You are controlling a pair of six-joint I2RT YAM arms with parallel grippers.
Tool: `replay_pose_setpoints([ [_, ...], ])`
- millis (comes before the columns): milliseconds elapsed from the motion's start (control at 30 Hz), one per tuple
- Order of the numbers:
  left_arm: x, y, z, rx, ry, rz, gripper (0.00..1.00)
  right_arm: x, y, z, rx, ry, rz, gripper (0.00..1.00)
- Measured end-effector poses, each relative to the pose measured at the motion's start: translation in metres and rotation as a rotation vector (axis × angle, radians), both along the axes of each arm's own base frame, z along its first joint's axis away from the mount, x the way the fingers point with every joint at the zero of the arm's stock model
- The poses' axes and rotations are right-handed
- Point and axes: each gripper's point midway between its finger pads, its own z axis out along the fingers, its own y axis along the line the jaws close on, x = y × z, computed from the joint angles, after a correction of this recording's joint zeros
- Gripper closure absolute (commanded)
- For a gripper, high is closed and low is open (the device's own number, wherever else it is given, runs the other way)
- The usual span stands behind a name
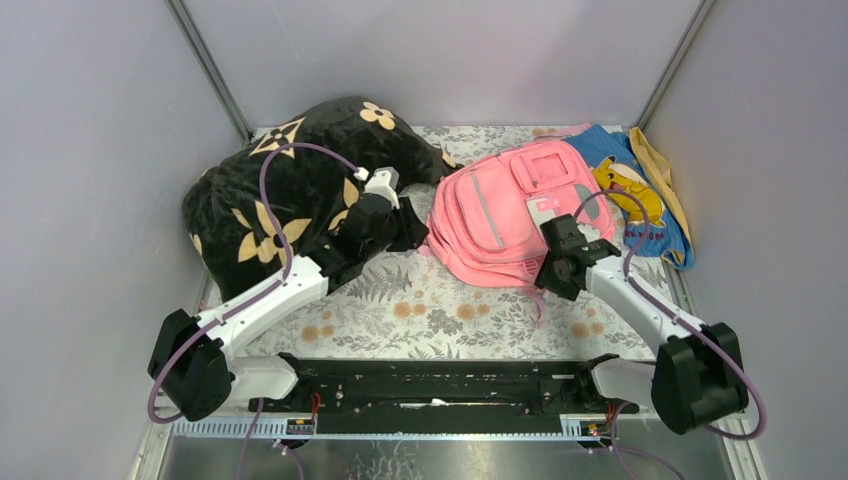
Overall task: Pack the student bag
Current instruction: Move the stationery to the center of the board.
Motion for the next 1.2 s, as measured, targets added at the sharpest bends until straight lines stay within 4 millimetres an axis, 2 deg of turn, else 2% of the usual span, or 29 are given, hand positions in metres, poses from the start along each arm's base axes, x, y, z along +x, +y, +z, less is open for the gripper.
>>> replay_pose_setpoints([
  [100, -0.001, 0.0, 0.0, -0.008, 0.007, 0.005, 0.52, 0.0, 0.0, -0.014, -0.016, 0.043, 0.003, 0.45],
  [233, -0.003, -0.002, 0.0, -0.023, 0.021, 0.002, 0.52, 0.003, -0.001, -0.028, -0.034, 0.076, 0.017, 0.54],
  [333, -0.003, -0.002, 0.0, -0.03, 0.028, 0.004, 0.52, 0.004, -0.001, -0.04, -0.048, 0.11, 0.022, 0.56],
  [533, -0.006, -0.001, -0.001, -0.043, 0.037, 0.013, 0.52, 0.01, -0.003, -0.044, -0.044, 0.094, 0.009, 0.59],
  [700, -0.008, 0.001, 0.002, -0.058, 0.035, 0.021, 0.52, 0.005, -0.009, -0.054, -0.046, 0.106, 0.003, 0.63],
  [767, -0.008, 0.002, 0.005, -0.063, 0.03, 0.029, 0.52, 0.005, -0.009, -0.057, -0.044, 0.109, 0.005, 0.68],
  [900, -0.008, 0.004, 0.009, -0.073, 0.021, 0.044, 0.52, 0.012, -0.006, -0.057, -0.029, 0.088, 0.011, 0.94],
  [967, -0.008, 0.006, 0.01, -0.075, 0.017, 0.05, 0.52, 0.012, -0.006, -0.057, -0.026, 0.089, 0.016, 1.0],
  [1200, -0.01, 0.01, 0.011, -0.075, 0.009, 0.062, 0.52, 0.002, 0.002, -0.056, 0.048, 0.059, 0.019, 1.0],
])
